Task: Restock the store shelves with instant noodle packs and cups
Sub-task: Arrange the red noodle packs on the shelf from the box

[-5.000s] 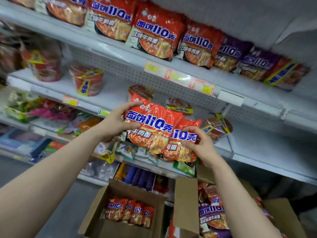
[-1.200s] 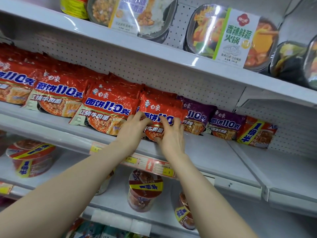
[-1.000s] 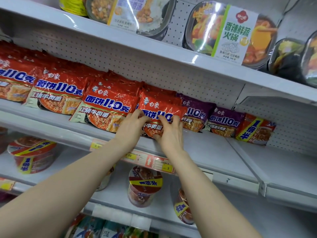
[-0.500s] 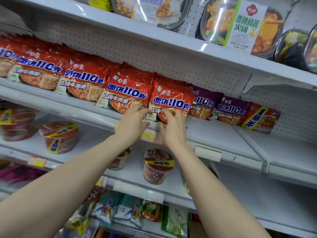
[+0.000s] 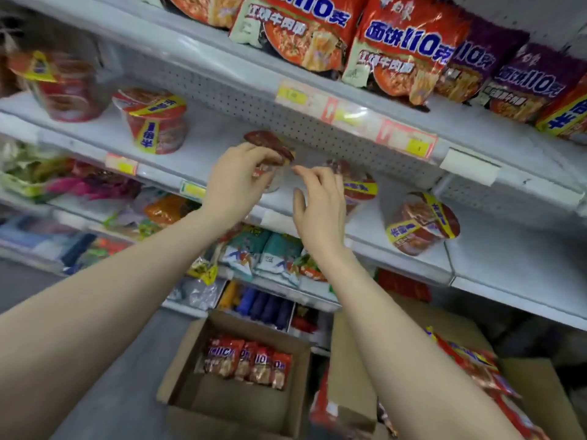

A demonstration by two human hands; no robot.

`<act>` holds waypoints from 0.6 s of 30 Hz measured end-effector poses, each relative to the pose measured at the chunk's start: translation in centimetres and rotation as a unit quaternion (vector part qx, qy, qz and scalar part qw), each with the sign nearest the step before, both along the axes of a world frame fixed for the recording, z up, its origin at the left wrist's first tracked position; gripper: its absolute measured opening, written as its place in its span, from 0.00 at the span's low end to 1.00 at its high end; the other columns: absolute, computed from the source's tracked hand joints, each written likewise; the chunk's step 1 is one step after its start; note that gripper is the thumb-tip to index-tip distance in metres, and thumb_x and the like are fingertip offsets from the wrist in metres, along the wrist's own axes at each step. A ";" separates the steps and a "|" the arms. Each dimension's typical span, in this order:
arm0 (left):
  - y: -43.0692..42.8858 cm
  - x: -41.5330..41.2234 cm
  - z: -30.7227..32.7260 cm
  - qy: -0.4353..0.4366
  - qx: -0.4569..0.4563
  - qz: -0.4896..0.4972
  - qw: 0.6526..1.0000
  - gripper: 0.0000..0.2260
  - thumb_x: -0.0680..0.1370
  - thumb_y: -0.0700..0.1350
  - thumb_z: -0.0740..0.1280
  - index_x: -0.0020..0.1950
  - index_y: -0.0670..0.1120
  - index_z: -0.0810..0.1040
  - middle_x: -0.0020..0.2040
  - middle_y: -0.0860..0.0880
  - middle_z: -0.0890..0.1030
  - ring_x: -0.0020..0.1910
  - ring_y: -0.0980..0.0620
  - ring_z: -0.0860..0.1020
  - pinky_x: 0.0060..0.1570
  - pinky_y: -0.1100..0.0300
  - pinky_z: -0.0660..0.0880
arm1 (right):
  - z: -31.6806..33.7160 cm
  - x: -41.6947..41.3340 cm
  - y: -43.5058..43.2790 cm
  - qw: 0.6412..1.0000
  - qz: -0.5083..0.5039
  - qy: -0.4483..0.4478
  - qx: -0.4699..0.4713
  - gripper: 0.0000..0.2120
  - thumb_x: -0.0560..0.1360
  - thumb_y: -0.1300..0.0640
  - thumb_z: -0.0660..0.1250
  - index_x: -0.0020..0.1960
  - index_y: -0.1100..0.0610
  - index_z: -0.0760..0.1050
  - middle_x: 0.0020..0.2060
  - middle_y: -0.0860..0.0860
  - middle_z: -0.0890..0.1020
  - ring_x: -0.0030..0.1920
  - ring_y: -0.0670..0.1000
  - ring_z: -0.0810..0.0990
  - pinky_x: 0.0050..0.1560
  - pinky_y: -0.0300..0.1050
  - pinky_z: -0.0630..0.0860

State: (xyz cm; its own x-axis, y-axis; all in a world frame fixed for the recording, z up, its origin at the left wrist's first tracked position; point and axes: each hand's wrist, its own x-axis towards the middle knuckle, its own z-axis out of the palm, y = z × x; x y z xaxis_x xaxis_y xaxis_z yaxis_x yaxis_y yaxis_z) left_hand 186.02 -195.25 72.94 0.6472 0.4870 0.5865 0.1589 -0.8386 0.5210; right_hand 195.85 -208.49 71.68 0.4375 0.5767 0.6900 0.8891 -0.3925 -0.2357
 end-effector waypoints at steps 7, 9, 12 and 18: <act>-0.9 -2.9 -10.7 0.053 -0.100 0.013 0.993 0.12 0.75 0.43 0.70 0.58 0.49 0.81 0.52 0.50 0.81 0.52 0.49 0.78 0.51 0.60 0.72 | -10.8 -2.4 -1.7 0.993 0.011 0.105 -0.061 0.17 0.75 0.64 0.65 0.64 0.58 0.78 0.52 0.56 0.78 0.53 0.58 0.74 0.54 0.51 0.73; -1.4 -3.5 -13.8 0.080 -0.118 0.010 0.990 0.12 0.75 0.43 0.70 0.59 0.49 0.81 0.53 0.49 0.81 0.52 0.49 0.78 0.51 0.60 0.71 | -13.9 -2.7 -2.5 0.989 0.008 0.128 -0.078 0.17 0.76 0.64 0.65 0.64 0.58 0.78 0.52 0.55 0.78 0.54 0.57 0.74 0.56 0.50 0.72; -2.4 -4.3 -19.1 0.092 -0.165 0.017 0.982 0.11 0.77 0.42 0.69 0.58 0.48 0.81 0.52 0.49 0.81 0.50 0.51 0.78 0.50 0.62 0.71 | -19.4 -3.2 -3.9 0.978 0.007 0.178 -0.107 0.17 0.76 0.64 0.65 0.65 0.58 0.77 0.53 0.55 0.78 0.56 0.57 0.74 0.57 0.51 0.72; -4.8 -6.5 -30.9 0.158 -0.254 0.059 0.952 0.11 0.76 0.42 0.70 0.58 0.50 0.81 0.53 0.50 0.82 0.52 0.50 0.78 0.52 0.56 0.75 | -30.7 -4.4 -7.4 0.953 -0.010 0.260 -0.157 0.17 0.76 0.63 0.66 0.64 0.56 0.77 0.53 0.54 0.78 0.56 0.57 0.75 0.56 0.52 0.74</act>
State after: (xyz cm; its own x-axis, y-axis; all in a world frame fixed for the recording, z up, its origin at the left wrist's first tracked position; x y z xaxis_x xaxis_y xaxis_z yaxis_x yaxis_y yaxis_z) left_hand 179.56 -200.00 42.01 0.6753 0.7365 0.0403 0.4529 -0.4572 0.7654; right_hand 191.43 -215.86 40.97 0.6867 0.7064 0.1717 0.6753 -0.5323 -0.5105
